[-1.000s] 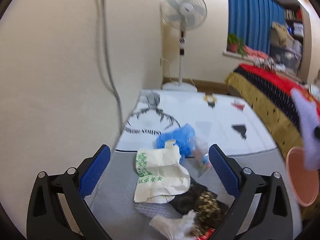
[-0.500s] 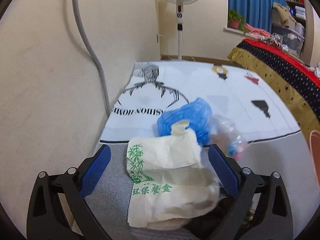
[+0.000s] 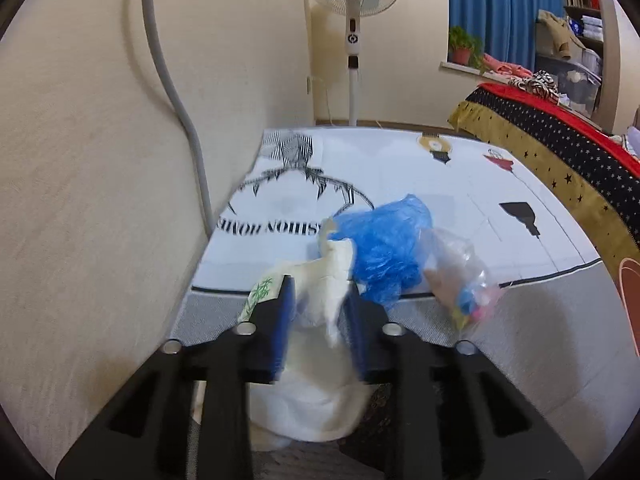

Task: Collect trash
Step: 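Hold the foam net up while the left gripper grasps the white paper bag, then drop the foam net and white paper bag into the pink wastebasket with both grippers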

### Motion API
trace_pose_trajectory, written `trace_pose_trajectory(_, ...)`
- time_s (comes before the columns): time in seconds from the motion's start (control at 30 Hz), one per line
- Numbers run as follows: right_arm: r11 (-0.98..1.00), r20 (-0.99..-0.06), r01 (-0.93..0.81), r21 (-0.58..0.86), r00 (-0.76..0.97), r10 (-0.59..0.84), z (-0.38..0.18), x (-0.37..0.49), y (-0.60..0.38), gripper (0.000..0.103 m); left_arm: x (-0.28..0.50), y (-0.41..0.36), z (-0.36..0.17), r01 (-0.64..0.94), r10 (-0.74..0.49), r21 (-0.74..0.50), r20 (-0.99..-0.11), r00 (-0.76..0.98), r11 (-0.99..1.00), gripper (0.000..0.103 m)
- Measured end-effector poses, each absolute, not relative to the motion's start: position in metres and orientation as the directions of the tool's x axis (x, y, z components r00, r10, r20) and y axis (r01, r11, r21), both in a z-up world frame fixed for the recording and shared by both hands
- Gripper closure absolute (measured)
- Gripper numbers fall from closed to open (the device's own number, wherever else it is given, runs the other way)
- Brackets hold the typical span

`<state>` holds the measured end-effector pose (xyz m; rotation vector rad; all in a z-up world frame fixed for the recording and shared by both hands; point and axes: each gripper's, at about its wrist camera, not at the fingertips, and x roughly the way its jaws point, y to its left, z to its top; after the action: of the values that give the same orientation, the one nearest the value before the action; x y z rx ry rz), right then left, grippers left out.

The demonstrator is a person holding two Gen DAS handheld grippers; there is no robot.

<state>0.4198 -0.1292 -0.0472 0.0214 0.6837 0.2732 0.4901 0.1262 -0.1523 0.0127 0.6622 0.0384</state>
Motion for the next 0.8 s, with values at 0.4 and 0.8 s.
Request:
trace_pose_trajectory(0.4,0.956,-0.592,-0.253,0.146,0.752,0.289,-0.034,0.411,-0.141,0.095,0.455,0.158,-0.068,-0.039,-0.029,-0.124,-0.501,0.865,0.991,0.093)
trace_pose_trajectory(0.8,0.934,-0.537,-0.249,0.257,0.766,0.353,-0.002,0.387,-0.193,0.095,0.391,0.077,0.005,0.148,-0.182,-0.112,-0.421,0.888,0.983,0.093)
